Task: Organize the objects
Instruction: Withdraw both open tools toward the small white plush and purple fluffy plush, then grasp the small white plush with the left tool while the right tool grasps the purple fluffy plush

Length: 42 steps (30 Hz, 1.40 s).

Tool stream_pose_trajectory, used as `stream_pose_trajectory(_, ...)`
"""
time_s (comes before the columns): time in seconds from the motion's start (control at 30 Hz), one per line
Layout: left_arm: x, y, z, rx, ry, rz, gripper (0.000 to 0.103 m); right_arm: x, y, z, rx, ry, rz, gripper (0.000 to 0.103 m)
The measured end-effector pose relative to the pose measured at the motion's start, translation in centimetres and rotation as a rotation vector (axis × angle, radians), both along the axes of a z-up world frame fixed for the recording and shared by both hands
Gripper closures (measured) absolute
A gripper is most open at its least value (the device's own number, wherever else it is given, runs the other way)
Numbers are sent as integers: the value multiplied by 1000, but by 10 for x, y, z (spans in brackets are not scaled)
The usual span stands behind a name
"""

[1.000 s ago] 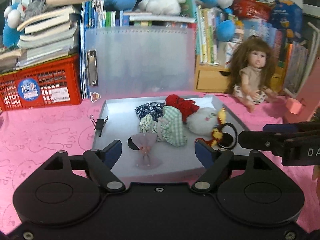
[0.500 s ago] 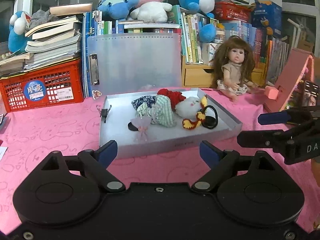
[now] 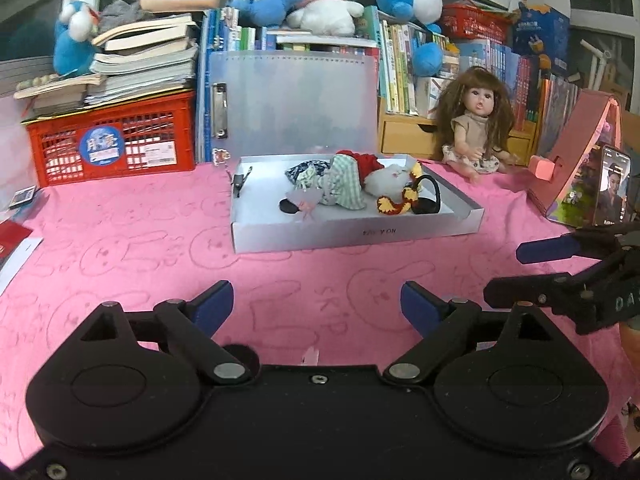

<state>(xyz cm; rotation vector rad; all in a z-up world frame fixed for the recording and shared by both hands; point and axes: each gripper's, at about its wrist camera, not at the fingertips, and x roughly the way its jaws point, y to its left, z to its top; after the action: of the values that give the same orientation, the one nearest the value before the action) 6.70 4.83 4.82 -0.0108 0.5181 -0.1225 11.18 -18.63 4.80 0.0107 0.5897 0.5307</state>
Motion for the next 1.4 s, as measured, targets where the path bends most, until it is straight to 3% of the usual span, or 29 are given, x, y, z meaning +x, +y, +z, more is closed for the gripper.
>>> stream_pose_trajectory(0.2, -20, -6, -14, 25, -22, -6, 15, -6, 2, -10, 49, 20, 18, 4)
stream_pose_trajectory(0.33, -25, -7, -21, 25, -10, -3, 22, -11, 5, -15, 52, 14, 40, 4)
stream_pose_trajectory(0.67, -29, -1, -31, -14, 19, -3, 37, -16, 16, -25, 10, 23, 53, 4)
stream_pose_trajectory(1.17, -28, 3, -38, -42, 49, -5, 52, -15, 24, -29, -24, 23, 50, 4)
stream_pose_trajectory(1.4, -26, 2, -40, -46, 56, -4, 52, -14, 25, -30, -28, 27, 51, 4)
